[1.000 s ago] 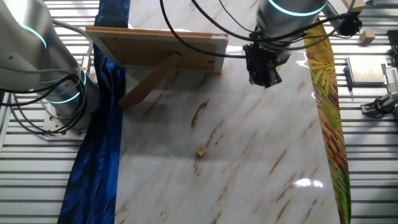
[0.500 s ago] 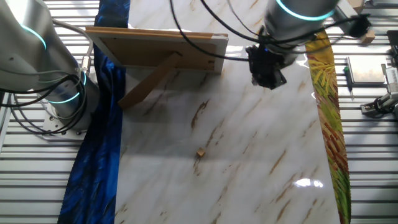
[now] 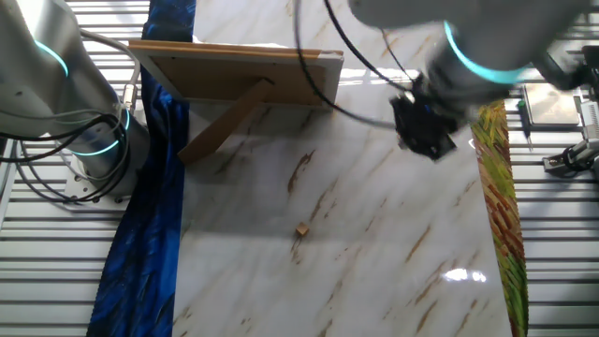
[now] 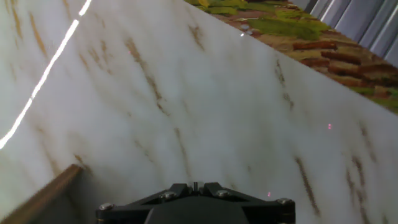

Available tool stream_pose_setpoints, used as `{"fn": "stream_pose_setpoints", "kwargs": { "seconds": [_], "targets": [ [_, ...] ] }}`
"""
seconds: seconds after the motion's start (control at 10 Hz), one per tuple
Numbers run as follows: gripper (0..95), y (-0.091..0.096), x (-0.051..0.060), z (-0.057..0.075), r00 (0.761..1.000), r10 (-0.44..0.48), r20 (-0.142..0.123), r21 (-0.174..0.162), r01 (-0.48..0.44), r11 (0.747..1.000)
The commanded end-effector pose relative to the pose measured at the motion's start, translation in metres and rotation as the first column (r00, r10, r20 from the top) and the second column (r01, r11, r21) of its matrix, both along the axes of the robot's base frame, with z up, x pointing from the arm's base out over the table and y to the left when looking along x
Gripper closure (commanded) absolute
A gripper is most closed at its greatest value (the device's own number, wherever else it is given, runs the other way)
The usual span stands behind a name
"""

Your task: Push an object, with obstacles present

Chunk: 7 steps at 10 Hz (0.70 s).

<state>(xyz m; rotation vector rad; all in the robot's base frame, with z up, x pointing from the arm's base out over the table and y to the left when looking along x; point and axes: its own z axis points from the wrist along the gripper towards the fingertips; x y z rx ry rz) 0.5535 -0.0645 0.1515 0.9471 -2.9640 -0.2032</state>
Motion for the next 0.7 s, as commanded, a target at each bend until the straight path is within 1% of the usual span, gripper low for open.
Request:
{"fn": "stream_pose_setpoints", "kwargs": {
  "seconds": [0.1, 0.2, 0.4, 0.5, 0.7],
  "targets": [
    [95.0, -0.0117, 0.0019, -0.0041, 1.0, 0.027, 0.004, 0.0, -0.027, 1.0],
    [95.0, -0.0123, 0.0018, -0.005, 0.999, 0.038, 0.003, -0.014, -0.038, 0.999],
    [95.0, -0.0122, 0.0018, -0.005, 0.999, 0.039, 0.003, -0.02, -0.039, 0.999],
    [95.0, -0.011, 0.0022, -0.0055, 0.999, 0.052, 0.009, -0.023, -0.052, 0.998],
    [95.0, -0.011, 0.0022, -0.0055, 0.999, 0.04, 0.014, -0.031, -0.039, 0.999]
  ]
}}
